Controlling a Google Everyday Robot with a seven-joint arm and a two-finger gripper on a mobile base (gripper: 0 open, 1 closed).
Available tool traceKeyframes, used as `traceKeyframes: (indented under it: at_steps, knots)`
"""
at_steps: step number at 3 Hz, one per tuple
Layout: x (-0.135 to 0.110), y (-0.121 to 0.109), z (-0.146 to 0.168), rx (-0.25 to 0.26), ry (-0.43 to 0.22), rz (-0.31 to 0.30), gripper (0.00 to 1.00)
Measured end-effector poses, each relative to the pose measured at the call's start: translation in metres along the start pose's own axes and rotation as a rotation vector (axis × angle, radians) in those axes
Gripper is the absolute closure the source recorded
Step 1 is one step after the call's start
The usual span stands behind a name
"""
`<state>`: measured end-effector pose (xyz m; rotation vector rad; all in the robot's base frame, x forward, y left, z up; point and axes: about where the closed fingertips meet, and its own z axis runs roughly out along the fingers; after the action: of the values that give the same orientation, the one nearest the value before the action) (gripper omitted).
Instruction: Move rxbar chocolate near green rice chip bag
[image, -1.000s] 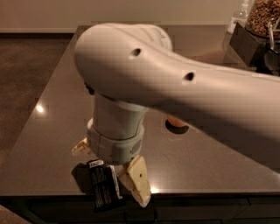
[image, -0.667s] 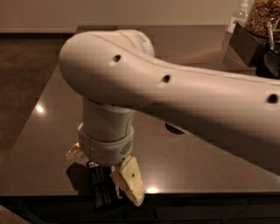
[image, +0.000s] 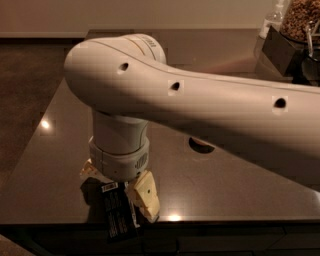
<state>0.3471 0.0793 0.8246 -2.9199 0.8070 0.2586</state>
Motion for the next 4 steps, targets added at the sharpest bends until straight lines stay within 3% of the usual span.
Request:
traceKeyframes:
  at_steps: [1,2,3,4]
  knots:
    - [0.004,0.003,-0.001,-0.009,0.002,-0.007,0.35]
    - [0.005,0.006,-0.006,-0.012,-0.003,-0.012,0.67]
    - [0.004,0.006,-0.01,-0.012,-0.003,-0.012,0.89]
    - [0.016,0.007,-0.025,0.01,-0.021,0.047,1.0]
